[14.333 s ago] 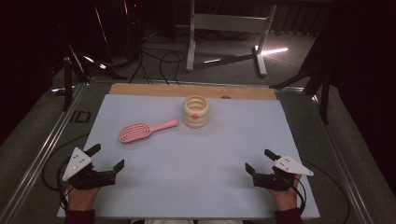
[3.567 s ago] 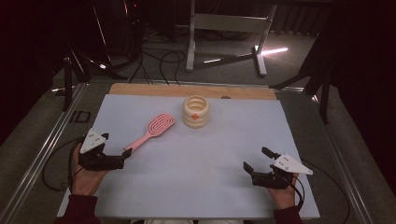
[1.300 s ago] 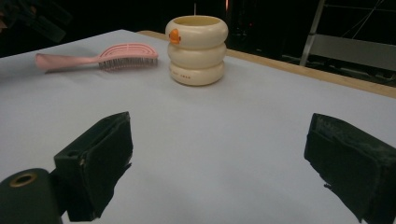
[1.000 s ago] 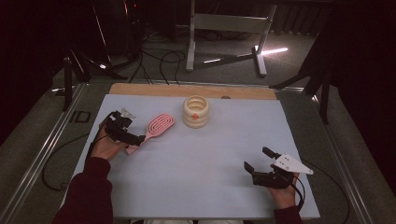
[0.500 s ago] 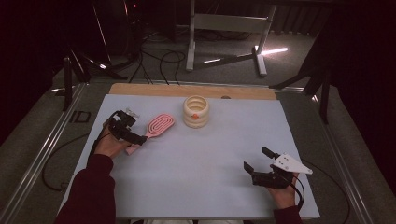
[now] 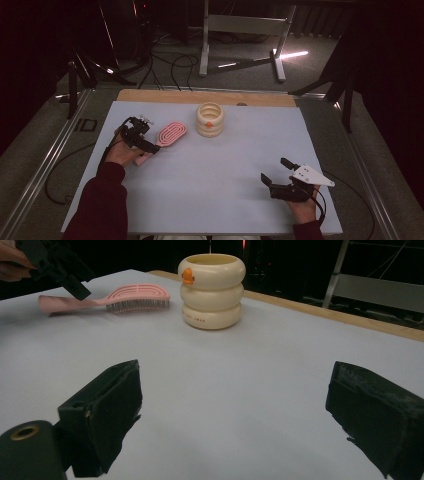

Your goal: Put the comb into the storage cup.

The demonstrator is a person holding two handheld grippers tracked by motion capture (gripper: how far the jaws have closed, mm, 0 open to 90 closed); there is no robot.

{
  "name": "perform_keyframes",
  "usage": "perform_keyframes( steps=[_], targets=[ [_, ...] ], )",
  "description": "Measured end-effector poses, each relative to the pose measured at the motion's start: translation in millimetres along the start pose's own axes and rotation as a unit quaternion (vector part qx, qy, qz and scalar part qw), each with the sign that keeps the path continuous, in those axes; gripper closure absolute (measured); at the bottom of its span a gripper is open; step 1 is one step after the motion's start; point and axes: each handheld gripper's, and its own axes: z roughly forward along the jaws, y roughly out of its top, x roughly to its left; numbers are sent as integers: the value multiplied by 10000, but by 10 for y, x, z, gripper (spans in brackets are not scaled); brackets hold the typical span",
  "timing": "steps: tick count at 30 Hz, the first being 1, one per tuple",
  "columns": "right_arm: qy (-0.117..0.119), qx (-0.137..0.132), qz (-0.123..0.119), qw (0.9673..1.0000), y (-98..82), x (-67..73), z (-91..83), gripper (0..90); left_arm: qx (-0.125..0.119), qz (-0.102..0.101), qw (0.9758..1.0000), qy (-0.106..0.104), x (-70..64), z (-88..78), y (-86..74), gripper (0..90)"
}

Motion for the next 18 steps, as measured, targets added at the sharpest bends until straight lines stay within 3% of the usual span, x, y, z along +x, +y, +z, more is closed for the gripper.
perform_keyframes(
  steps=[12, 18],
  targets=[
    [1, -1, 14, 10000, 2, -2, -4, 79, 155, -207, 9995, -205, -10, 104, 60, 29],
    [6, 13, 12, 10000, 1, -3, -1, 79, 184, -158, 9995, -212, -30, 139, 81, 69]
  ],
)
